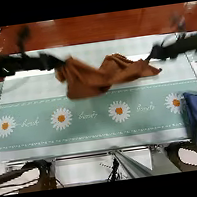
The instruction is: Fold the shirts.
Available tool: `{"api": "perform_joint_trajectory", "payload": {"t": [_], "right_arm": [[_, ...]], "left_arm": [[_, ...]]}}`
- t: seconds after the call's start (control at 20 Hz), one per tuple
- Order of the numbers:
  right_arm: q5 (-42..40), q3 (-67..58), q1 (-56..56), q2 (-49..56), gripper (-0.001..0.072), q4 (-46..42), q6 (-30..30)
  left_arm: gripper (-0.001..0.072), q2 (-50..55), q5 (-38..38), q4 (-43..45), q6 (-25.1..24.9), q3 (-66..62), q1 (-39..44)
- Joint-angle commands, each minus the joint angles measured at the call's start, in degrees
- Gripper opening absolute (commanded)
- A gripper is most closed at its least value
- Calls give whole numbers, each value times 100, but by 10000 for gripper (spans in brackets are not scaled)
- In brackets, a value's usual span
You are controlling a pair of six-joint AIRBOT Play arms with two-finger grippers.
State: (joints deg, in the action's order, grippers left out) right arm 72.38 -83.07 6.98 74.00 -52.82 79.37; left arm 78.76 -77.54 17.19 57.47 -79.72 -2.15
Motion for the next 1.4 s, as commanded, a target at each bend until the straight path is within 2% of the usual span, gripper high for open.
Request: {"api": "perform_joint_trajectory", "payload": {"t": [0.0,0.05,0.15,0.3,0.5,0.6,0.85,1.0,1.15,1.35], "right_arm": [[516,-2885,-31,-201,25,-280,289],[566,-3523,-31,-356,25,-450,326],[431,-4019,-28,-866,25,-651,328],[404,-3886,-28,-1871,25,-935,205],[612,-3713,-28,-2885,25,-1119,160],[892,-3713,-28,-3195,25,-1119,160],[1320,-3703,-26,-3458,25,-1121,162],[1342,-3093,-26,-3458,25,-1119,157],[1141,-1919,-26,-3438,25,-1121,107],[466,-562,-26,-2881,25,-1241,-129]], "left_arm": [[23,-597,363,98,181,-2149,-236],[23,-699,363,455,267,-2791,-315],[23,-892,363,1537,949,-4054,-400],[23,-1598,476,2472,1467,-4468,-400],[24,-2927,439,2664,1561,-3816,-400],[24,-3425,190,2680,1547,-3633,-400],[24,-3722,-702,2677,1779,-3556,-400],[24,-3698,-721,2677,1805,-2693,-400],[24,-3473,-667,2660,1755,-1231,-341],[24,-2433,525,2612,990,317,188]]}}
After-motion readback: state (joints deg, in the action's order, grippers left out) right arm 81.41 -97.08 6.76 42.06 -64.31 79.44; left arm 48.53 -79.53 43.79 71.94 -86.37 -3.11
